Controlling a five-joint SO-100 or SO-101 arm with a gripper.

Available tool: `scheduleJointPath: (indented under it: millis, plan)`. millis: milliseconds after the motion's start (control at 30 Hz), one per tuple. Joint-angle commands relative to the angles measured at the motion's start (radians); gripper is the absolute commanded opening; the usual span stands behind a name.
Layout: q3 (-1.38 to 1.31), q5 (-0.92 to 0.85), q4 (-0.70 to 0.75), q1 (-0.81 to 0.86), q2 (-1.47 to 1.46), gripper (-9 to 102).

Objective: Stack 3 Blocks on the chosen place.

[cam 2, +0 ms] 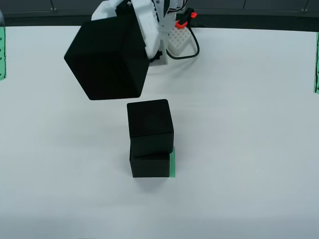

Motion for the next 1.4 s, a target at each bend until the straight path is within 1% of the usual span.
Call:
scheduleJointPath:
  millis: [0,100,433,700,900,1067,1367]
  plan:
    - [0.018,-0.084,-0.025,-0.037,0.018,22]
    - [0.052,-0.164,-0.026,-0.058,0.018,22]
    - [0.069,-0.195,-0.041,-0.092,0.012,22]
    - [0.124,-0.195,-0.127,-0.092,0.012,22]
    - [0.196,-0.196,-0.242,-0.094,0.014,22]
    - [0.215,-0.235,-0.245,-0.094,0.002,22]
    - [0.225,-0.249,-0.296,-0.084,-0.084,22]
